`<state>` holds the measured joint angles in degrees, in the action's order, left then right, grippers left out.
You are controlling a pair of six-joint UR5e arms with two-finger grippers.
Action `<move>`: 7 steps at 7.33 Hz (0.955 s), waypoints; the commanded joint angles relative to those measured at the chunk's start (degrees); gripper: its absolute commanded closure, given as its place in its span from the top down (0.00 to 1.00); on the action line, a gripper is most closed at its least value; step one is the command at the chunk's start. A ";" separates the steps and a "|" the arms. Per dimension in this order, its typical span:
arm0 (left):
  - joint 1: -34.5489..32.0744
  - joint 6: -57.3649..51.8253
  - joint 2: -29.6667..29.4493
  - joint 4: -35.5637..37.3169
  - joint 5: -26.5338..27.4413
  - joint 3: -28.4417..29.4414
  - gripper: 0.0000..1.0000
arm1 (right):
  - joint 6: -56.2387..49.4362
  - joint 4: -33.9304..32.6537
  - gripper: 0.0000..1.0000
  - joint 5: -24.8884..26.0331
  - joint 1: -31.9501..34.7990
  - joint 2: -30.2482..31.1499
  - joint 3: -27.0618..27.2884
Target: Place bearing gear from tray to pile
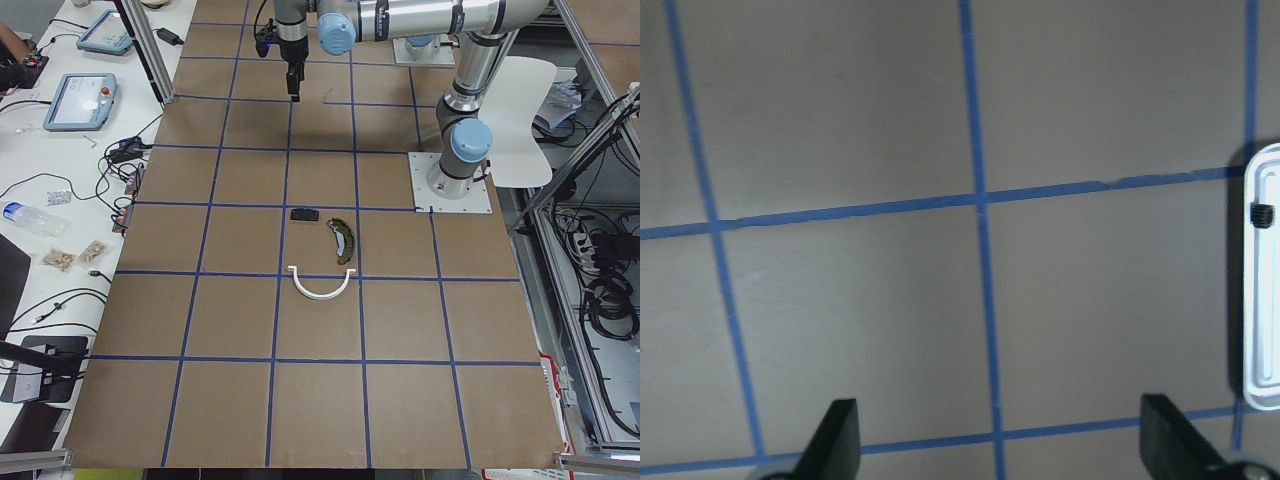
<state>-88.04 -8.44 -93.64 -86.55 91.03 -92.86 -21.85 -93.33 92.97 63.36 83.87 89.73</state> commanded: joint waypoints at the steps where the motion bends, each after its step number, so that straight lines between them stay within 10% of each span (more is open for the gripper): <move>1: 0.07 0.00 -0.05 -0.03 0.11 -0.04 1.00 | -13.07 -7.79 1.00 4.32 -7.52 -4.66 0.18; 7: 0.07 0.00 0.03 -0.03 0.12 -0.04 1.00 | -43.79 -28.20 0.88 1.77 -26.26 -22.85 0.62</move>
<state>-87.99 -8.50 -93.61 -86.57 91.21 -92.90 -61.62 -116.87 95.10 38.48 65.46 90.33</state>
